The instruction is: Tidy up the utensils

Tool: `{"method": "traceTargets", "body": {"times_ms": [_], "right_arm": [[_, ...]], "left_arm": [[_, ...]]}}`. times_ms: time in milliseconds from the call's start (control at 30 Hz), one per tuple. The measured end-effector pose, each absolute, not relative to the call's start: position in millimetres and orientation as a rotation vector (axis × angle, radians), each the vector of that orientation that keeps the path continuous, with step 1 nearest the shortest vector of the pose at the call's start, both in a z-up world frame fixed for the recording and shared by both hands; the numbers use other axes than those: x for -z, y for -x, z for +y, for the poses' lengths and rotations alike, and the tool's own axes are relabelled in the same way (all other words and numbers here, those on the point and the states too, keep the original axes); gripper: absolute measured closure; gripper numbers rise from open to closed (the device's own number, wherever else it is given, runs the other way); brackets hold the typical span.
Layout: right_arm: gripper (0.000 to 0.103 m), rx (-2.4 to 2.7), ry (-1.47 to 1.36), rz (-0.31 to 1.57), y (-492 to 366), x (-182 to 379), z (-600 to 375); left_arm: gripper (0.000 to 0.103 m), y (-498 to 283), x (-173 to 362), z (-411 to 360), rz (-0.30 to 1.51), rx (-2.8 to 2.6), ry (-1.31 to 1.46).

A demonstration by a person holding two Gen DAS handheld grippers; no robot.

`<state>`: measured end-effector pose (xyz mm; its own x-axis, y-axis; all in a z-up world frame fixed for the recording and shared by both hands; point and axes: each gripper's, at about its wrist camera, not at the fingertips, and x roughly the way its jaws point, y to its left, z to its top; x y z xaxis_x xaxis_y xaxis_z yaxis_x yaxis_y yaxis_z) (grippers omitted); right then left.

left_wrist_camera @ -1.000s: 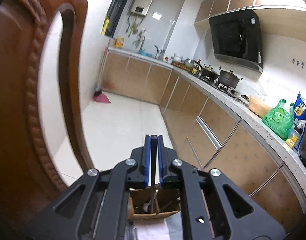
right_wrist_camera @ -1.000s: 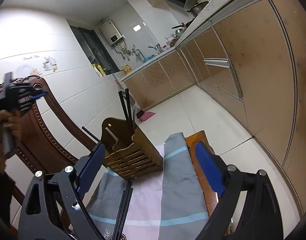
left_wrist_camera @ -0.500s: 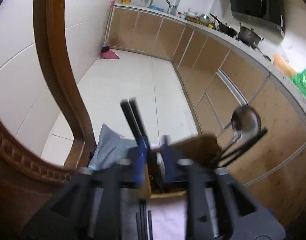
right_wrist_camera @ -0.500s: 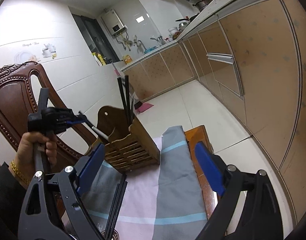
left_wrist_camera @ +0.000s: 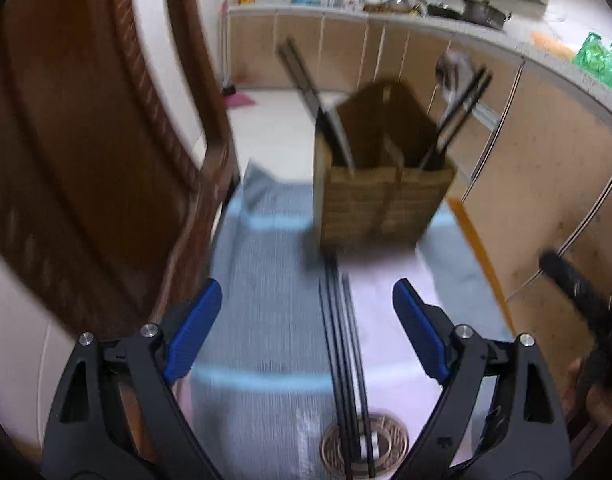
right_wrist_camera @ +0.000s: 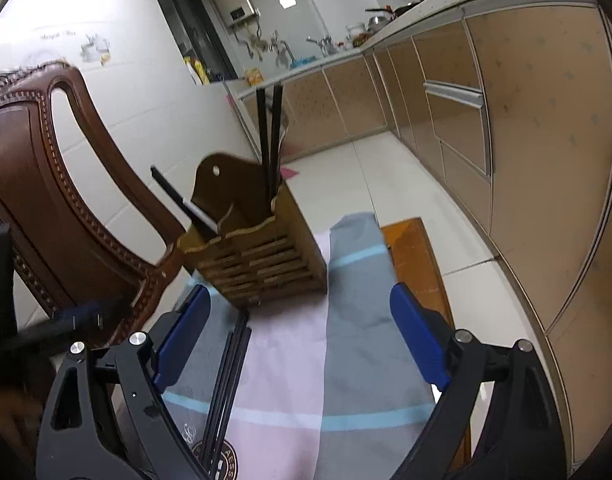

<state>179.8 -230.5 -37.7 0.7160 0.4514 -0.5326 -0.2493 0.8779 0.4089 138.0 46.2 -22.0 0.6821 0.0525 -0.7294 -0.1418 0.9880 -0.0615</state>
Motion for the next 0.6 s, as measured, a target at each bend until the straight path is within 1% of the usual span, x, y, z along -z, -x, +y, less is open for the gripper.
{"method": "traceTargets", "body": {"times_ms": [100,200,333,367,400,467,500,533,567,600], "right_arm": [[0.014,-0.407,-0.288,0.723,-176.0,42.4,-219.1],[0.014,-0.456,-0.200,0.818,-165.3,50.4,-199.0],[0.014,-0.472,-0.145,0.850,-158.7,64.6,-184.4],[0.014,-0.469,-0.143,0.857,-160.4,67.6,-182.6],[0.014,-0.463,-0.143,0.864,-163.7,70.9,-180.2],[0.014,-0.442,-0.125,0.862,-169.8,75.5,-175.0],[0.014,-0.425,-0.113,0.863,-173.9,79.6,-171.7],[0.014,-0.416,-0.108,0.870,-178.7,83.8,-168.6],[0.014,-0.409,-0.110,0.883,-183.6,89.1,-167.0],[0.014,-0.403,-0.121,0.903,-188.6,95.7,-165.4]], "left_arm": [[0.017,-122.4,38.9,35.3,0.841,-0.116,0.063],[0.017,-109.8,47.3,21.2,0.843,-0.115,-0.020],[0.017,-121.0,57.6,26.2,0.879,-0.125,0.029],[0.018,-124.6,59.3,27.5,0.881,-0.124,0.046],[0.021,-131.0,62.0,30.5,0.880,-0.131,0.058],[0.033,-145.9,70.7,34.5,0.901,-0.145,0.058],[0.036,-156.3,76.4,37.3,0.923,-0.149,0.064],[0.044,-168.0,82.8,40.1,0.948,-0.151,0.067],[0.048,-176.8,88.0,42.2,0.964,-0.148,0.075],[0.049,-186.7,95.2,45.1,0.981,-0.145,0.085]]}}
